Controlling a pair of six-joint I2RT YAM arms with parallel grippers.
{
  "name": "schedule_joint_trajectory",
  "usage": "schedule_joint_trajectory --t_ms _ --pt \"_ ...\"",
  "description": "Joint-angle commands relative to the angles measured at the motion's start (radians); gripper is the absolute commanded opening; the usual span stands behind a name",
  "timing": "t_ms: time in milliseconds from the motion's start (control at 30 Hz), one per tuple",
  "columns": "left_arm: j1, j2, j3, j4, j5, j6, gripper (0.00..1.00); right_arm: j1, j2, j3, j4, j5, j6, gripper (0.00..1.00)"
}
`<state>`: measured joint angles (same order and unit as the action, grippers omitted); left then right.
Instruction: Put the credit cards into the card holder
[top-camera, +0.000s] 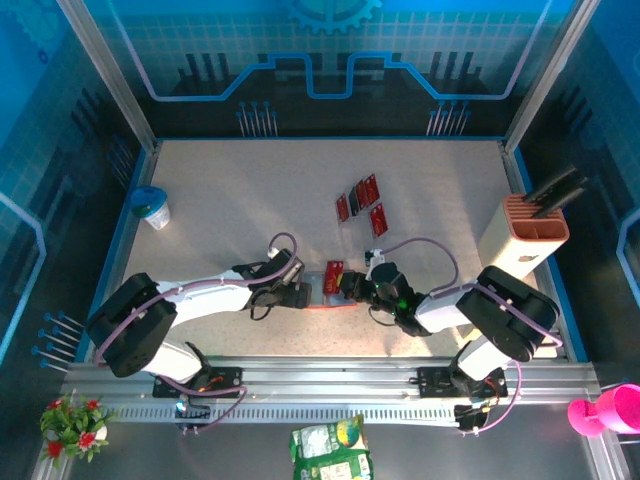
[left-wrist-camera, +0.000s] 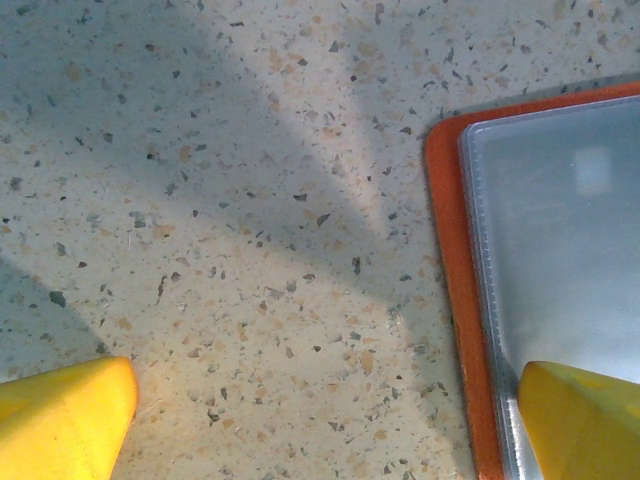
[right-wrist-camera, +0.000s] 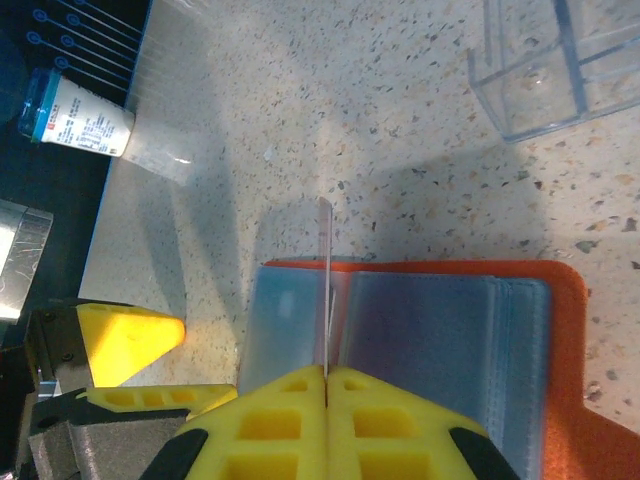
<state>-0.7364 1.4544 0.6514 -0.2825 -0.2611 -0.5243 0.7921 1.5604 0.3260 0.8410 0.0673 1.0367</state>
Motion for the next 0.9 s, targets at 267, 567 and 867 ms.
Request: schedule_joint_trajectory --t_ms 267,567,867 --pt "-0.008 0.014 -0.019 -0.009 -0.016 -0.016 0.99 0.013 0.058 -0.023 0.103 -0.024 0.04 0.0" --pt "-0.008 0.014 -0.021 -0.006 -0.016 -0.017 0.99 0.019 0.062 -0.025 0.1 -0.031 0.051 0.0" --pt "-0.009 0.016 -0.024 -0.004 -0.015 -0.016 0.99 0.025 0.048 -0.02 0.024 -0.035 0.072 0.0"
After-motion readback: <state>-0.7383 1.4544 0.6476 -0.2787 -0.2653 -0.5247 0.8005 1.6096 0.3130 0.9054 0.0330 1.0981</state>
